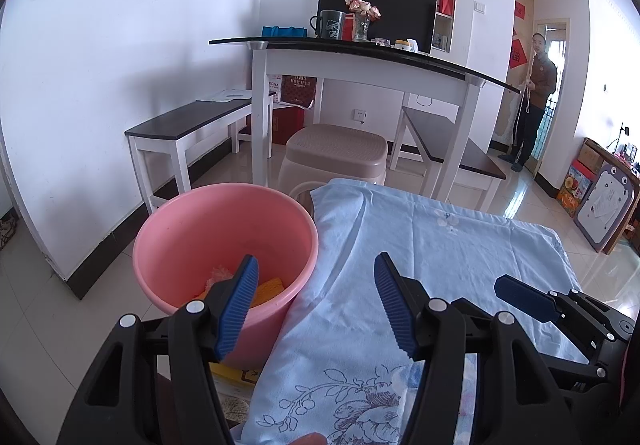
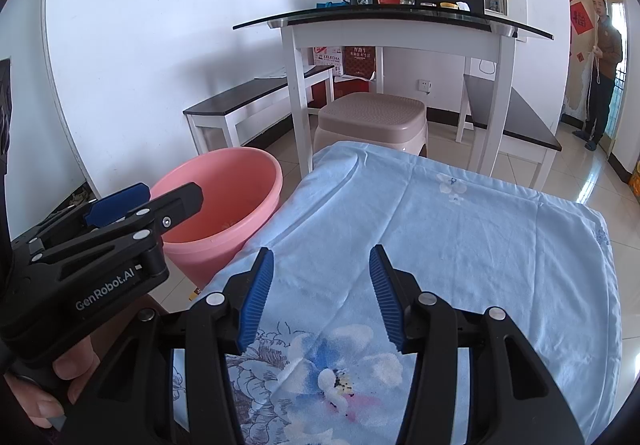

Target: Collect trash

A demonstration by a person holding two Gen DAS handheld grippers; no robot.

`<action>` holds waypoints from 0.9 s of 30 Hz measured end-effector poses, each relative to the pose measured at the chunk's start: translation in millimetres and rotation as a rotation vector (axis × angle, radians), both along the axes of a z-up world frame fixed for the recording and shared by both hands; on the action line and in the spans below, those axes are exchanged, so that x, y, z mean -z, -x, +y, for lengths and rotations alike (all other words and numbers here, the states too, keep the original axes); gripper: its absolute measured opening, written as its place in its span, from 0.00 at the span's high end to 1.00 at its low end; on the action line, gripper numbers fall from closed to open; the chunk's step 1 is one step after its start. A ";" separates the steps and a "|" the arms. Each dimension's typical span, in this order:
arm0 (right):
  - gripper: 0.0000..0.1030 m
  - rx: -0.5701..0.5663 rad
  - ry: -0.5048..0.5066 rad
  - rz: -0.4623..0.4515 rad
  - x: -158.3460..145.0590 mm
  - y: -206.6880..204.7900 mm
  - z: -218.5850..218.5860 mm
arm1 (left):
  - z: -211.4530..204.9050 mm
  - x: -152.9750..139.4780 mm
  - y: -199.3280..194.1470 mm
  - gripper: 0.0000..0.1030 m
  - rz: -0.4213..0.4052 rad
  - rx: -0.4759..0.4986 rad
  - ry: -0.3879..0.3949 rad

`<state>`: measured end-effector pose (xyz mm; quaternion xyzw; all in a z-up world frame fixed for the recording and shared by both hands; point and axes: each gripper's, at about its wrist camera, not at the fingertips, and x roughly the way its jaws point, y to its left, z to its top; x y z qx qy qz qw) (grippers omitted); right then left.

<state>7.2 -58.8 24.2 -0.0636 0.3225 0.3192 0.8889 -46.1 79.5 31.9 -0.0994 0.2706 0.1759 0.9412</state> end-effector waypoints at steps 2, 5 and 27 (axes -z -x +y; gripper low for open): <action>0.51 0.000 0.000 0.001 0.0 -0.1 -0.1 | -0.1 0.1 -0.1 0.42 0.000 0.001 0.000; 0.51 -0.001 0.000 0.001 -0.1 -0.2 -0.2 | -0.4 0.8 0.1 0.42 0.002 0.003 -0.001; 0.51 -0.001 0.002 0.003 1.2 -0.7 -0.4 | -3.2 5.9 -1.7 0.44 0.011 0.014 -0.023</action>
